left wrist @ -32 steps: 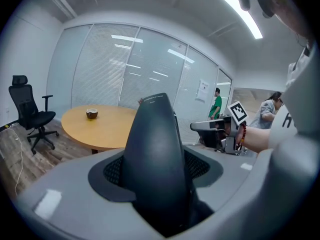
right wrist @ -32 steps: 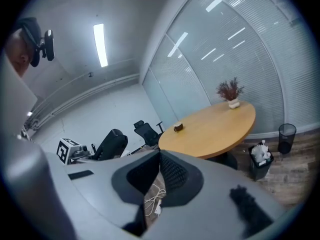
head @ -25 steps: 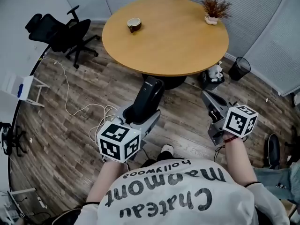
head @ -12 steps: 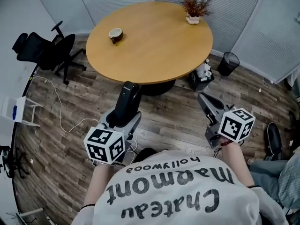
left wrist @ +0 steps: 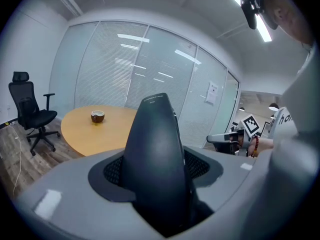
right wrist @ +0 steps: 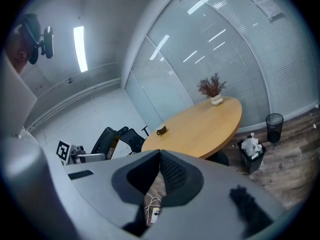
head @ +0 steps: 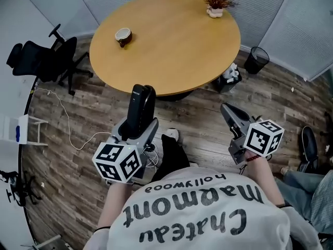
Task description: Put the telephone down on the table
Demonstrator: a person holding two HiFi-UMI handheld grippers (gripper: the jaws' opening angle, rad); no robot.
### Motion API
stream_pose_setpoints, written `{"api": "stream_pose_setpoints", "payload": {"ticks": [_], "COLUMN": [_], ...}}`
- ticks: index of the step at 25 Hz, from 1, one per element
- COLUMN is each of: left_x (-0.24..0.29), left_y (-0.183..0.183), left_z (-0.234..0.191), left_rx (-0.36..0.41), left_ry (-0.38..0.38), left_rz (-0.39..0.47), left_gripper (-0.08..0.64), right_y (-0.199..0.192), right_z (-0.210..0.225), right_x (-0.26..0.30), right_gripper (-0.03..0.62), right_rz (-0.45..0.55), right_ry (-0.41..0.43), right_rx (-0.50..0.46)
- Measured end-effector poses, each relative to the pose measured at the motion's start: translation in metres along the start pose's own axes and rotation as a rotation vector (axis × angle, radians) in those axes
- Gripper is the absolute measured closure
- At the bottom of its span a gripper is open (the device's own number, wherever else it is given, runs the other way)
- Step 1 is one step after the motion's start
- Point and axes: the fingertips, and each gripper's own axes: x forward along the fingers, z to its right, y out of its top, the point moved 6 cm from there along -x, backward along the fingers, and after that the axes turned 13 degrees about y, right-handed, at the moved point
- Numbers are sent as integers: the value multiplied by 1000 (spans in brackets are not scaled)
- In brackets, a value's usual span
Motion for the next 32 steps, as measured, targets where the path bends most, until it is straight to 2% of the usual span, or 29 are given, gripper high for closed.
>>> {"api": "stream_pose_setpoints", "payload": {"ticks": [6,12,18,23,26,32], "left_x": [70,139,189,233,262,300], "left_y": [20,55,97,124,135,125], "left_z": [-31,-62,-89,-104,-108,-116], "left_rx": [-14,66,105,110,101,68], "left_ry": [-76,-97,-150,-207,-217,-212], "left_rz": [-67,-113,-121,-140,-145,-213], "left_gripper": [265,265,265,265,265,267], "right_y": [24,40,65,84,89,75], "right_z": [29,61,79,92,102,114], "right_x": [56,116,159,179,183,177], "right_gripper": [577,577,577,577,577,577], "right_rz": [-22,8,28,110,111,93], "right_ry": [-24,-16,-45,-89,-131,-208], "right_rx": [31,135,155,188,194,260]}}
